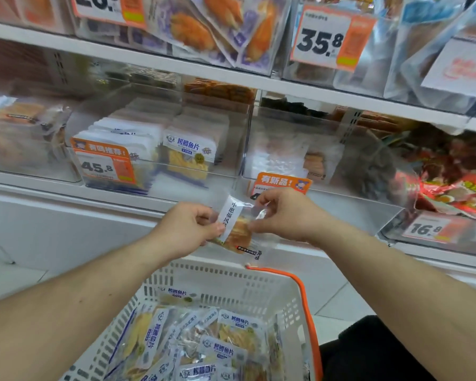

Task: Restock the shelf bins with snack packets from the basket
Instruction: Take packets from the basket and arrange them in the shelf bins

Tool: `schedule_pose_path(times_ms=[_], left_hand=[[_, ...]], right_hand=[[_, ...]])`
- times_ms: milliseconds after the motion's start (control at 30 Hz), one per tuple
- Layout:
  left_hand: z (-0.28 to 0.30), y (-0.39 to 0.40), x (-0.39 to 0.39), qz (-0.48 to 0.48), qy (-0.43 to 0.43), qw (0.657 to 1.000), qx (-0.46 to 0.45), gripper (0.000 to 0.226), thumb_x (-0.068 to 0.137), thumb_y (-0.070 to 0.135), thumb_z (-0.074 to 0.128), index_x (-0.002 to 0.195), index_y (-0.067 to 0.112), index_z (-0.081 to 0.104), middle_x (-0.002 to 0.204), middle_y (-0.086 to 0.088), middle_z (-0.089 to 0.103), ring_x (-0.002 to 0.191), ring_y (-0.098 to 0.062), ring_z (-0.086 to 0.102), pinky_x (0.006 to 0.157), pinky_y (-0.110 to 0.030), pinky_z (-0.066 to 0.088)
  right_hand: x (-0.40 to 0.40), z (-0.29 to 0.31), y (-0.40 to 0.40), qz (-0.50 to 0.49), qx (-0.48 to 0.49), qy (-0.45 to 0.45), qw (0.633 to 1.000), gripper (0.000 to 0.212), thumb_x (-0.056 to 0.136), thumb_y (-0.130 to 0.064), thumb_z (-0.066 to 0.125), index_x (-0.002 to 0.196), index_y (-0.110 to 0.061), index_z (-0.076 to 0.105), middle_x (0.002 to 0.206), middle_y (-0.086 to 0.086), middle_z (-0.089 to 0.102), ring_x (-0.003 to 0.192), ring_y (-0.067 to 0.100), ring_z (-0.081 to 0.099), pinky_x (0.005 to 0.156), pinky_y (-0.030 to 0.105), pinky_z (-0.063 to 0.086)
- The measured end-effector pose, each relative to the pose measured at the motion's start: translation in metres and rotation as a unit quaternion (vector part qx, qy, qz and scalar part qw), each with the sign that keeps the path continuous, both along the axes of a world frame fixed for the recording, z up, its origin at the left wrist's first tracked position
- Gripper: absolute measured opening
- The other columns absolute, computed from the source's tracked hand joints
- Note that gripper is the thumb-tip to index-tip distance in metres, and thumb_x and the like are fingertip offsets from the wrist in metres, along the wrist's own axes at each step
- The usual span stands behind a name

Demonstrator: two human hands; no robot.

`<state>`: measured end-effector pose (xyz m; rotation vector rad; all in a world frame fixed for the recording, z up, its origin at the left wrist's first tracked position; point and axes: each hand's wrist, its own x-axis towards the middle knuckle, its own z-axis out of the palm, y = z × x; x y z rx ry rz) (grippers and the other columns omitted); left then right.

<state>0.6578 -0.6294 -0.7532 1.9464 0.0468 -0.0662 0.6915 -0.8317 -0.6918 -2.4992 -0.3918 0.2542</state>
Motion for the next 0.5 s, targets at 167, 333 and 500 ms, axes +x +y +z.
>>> schedule_pose_path(times_ms=[167, 333, 500], left_hand=[[0.012, -0.036, 0.022, 0.003, -0.072, 0.997, 0.023, 0.008, 0.084, 0.018, 0.077, 0.077, 0.022, 0.075, 0.055, 0.015, 0.062, 0.053, -0.002, 0.051, 0.065, -0.026, 0.044], [0.022, -0.061, 0.035, -0.006, -0.123, 0.991, 0.05, 0.004, 0.084, 0.019, 0.076, 0.083, 0.015, 0.076, 0.061, 0.008, 0.064, 0.059, -0.008, 0.052, 0.064, -0.029, 0.046], [0.036, -0.082, 0.049, -0.009, -0.162, 0.985, 0.066, 0.009, 0.084, 0.021, 0.076, 0.084, 0.013, 0.072, 0.073, 0.008, 0.067, 0.071, -0.012, 0.056, 0.072, -0.032, 0.05]], right_hand=[[-0.002, 0.026, -0.013, -0.022, -0.1, -0.083, 0.991, 0.032, 0.081, -0.029, 0.078, 0.071, -0.02, 0.049, 0.072, -0.007, 0.051, 0.067, 0.012, 0.047, 0.055, 0.02, 0.034], [0.001, 0.035, -0.035, -0.065, -0.089, -0.092, 0.99, 0.023, 0.082, -0.028, 0.075, 0.077, -0.018, 0.055, 0.079, -0.004, 0.058, 0.075, 0.018, 0.054, 0.056, 0.023, 0.038], [0.005, 0.051, -0.054, -0.085, -0.098, -0.116, 0.985, 0.019, 0.084, -0.03, 0.075, 0.093, -0.016, 0.065, 0.092, -0.002, 0.065, 0.087, 0.019, 0.061, 0.076, 0.034, 0.052]])
